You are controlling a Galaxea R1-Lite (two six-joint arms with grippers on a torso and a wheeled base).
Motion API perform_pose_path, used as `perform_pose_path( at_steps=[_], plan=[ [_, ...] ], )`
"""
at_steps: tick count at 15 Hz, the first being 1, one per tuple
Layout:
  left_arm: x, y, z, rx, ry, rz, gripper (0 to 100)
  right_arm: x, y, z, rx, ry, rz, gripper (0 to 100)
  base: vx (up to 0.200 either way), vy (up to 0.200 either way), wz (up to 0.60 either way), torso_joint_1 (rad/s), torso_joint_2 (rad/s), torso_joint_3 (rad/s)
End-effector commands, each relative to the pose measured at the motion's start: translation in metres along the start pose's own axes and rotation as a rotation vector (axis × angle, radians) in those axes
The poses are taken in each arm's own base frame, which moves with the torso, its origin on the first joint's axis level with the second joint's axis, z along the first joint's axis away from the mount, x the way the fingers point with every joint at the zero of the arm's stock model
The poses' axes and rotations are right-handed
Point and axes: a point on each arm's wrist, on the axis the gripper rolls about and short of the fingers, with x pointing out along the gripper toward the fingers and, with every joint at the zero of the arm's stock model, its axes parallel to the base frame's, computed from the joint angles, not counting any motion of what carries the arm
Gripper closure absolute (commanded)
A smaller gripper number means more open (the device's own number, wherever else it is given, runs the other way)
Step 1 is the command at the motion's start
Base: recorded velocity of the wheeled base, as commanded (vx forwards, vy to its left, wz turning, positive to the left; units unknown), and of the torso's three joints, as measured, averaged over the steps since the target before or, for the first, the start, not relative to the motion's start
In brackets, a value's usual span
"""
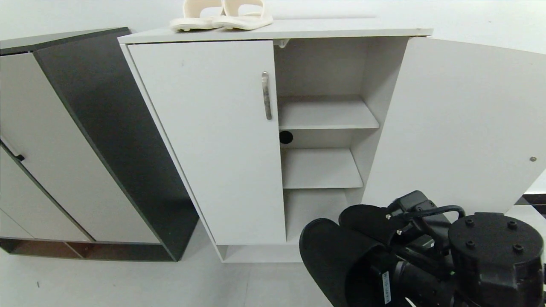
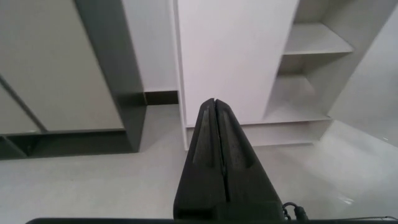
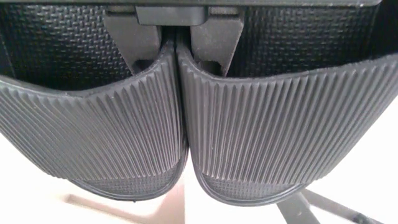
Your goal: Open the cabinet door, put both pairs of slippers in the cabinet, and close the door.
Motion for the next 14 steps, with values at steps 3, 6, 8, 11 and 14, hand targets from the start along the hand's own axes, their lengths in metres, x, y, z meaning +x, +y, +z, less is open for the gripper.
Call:
perform_pose_path(
  at_steps=[3,6,8,11,14],
  plan=[
    [0.000,0.000,0.000,0.000,0.002,0.001,100,0.045,0.020,-0.007,0.099,0.040,-0.093,100,0.000,0.000,0.00,0.000,0.00,0.000],
    [0.000,0.000,0.001,0.000,0.000,0.001,100,0.073,0.032,-0.014,0.089,0.068,-0.113,100,0.000,0.000,0.00,0.000,0.00,0.000],
    [0.000,0.000,0.001,0.000,0.000,0.001,100,0.086,0.037,-0.010,0.094,0.057,-0.119,100,0.000,0.000,0.00,0.000,0.00,0.000],
    [0.000,0.000,0.001,0.001,0.000,0.001,100,0.104,0.026,-0.004,0.116,0.044,-0.170,100,0.000,0.000,0.00,0.000,0.00,0.000],
    [0.000,0.000,0.001,0.003,0.000,-0.001,100,0.131,0.020,-0.004,0.122,0.045,-0.213,100,0.000,0.000,0.00,0.000,0.00,0.000]
  ],
)
